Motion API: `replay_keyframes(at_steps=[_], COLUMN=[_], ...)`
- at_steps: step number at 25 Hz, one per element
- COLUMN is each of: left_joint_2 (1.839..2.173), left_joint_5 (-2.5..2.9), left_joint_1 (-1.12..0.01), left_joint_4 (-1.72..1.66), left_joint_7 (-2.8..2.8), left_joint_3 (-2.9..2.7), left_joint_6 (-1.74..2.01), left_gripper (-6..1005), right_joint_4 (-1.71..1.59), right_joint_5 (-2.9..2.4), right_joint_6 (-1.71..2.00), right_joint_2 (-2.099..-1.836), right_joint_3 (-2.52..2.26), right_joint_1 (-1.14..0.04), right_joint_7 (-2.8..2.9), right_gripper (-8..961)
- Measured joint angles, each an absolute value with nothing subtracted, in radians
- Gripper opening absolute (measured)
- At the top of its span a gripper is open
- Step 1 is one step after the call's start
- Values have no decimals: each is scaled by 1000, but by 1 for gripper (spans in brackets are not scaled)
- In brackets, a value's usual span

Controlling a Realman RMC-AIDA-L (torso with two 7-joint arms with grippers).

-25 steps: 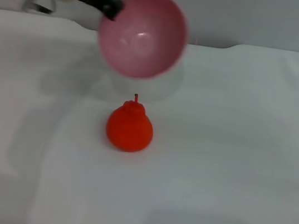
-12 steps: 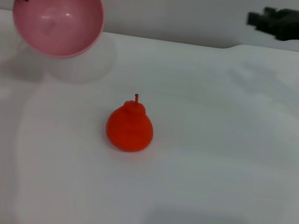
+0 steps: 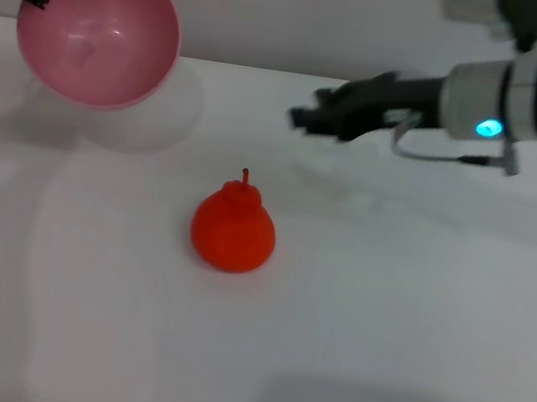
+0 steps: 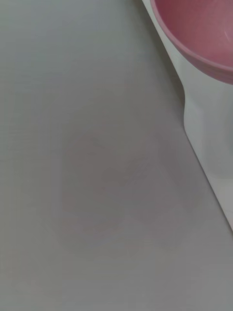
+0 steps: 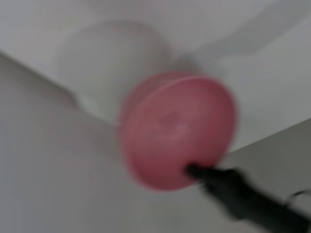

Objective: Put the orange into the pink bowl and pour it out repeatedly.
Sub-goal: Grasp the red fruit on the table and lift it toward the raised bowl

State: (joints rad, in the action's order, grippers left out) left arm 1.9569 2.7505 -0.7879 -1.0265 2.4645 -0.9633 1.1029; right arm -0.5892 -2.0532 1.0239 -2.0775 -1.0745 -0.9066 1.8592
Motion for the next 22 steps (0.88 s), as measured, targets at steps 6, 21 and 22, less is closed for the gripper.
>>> replay_keyframes(at_steps=[6, 21, 22], left_joint_2=[1967, 1985, 1987], left_joint_5=[2751, 2750, 2750], left_joint_1=[-787, -796, -796], left_joint_4=[-1026, -1026, -1026], left_joint_7=[2465, 2465, 2465], left_joint_3=[-970, -1001, -1005], left_joint_6=[1108, 1118, 1121], left_gripper=[42, 42, 42], right_joint_4=[-570, -524, -518], right_joint_5=[-1910, -1870, -1867], right_joint_6=[1022, 986, 974], right_joint_2=[-2080, -2085, -2086], right_joint_3=[-1290, -1372, -1380], right_joint_1=[-910, -913, -914], right_joint_7=[1857, 1874, 1874], right_gripper=[561, 624, 624])
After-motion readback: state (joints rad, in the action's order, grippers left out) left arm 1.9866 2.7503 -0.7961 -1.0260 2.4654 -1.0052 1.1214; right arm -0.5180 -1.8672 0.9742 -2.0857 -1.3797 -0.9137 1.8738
